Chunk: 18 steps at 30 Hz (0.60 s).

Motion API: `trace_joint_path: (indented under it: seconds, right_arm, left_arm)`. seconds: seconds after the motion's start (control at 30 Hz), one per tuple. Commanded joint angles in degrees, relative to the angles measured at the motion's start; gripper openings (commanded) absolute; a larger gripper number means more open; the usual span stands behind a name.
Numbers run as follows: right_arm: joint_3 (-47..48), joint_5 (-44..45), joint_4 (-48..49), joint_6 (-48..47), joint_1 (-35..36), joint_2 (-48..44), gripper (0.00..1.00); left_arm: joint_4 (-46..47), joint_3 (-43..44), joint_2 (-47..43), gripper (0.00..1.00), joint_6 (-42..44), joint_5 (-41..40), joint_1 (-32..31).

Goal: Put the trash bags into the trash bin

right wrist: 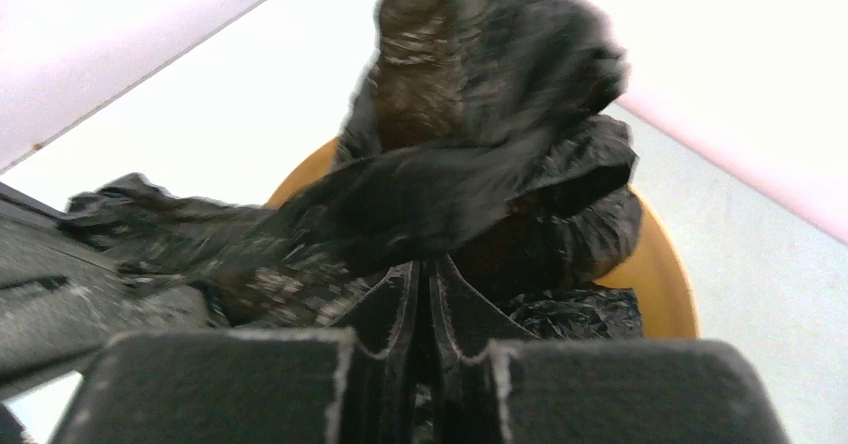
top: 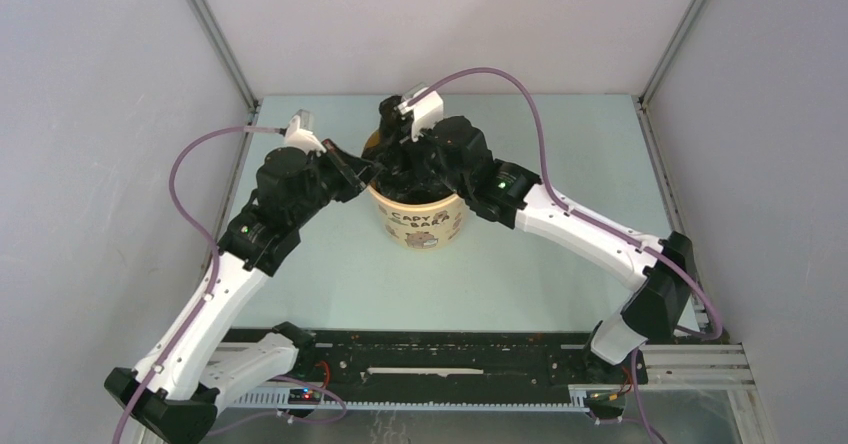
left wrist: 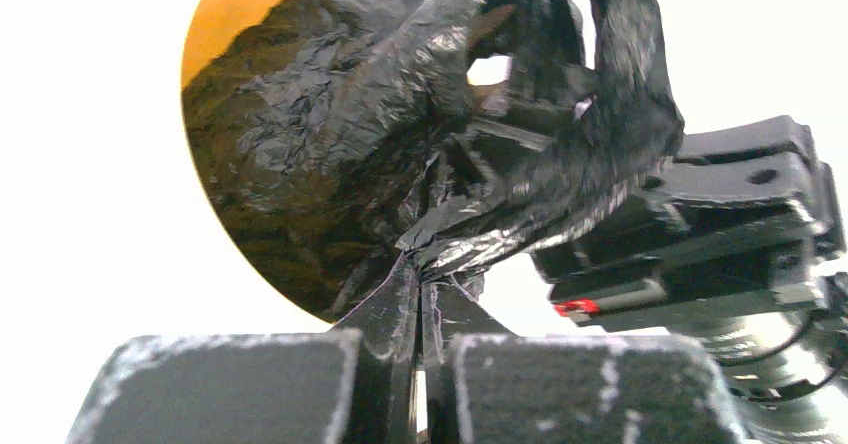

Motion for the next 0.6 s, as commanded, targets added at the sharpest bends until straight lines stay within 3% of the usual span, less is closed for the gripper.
trace_joint_path:
  seconds: [0.0, 0.13, 0.33, 0.57]
  right_arm:
    - [-3.0, 3.1, 1.5, 1.0, -0.1, -7.8, 0.04]
    - [-8.7, -2.7, -0.6, 7.0, -3.1, -14.4, 0.0]
    - [-10.5, -21.0, -9.0, 17.7, -10.2, -19.0, 0.0]
    - [-14.3, -30.5, -15.5, 22.9, -17.2, -24.9, 0.0]
  left_arm:
    - [-3.0, -3.7, -3.2, 0.0, -1.6, -1.5, 2.9]
    - [-3.7, -7.6, -5.4, 0.0, -4.1, 0.1, 5.6]
    - [-3.4, -12.8, -7.9, 0.0, -8.2, 3.8, 7.5]
    - [-1.6, -21.1, -13.9, 0.0, -14.9, 5.7, 7.6]
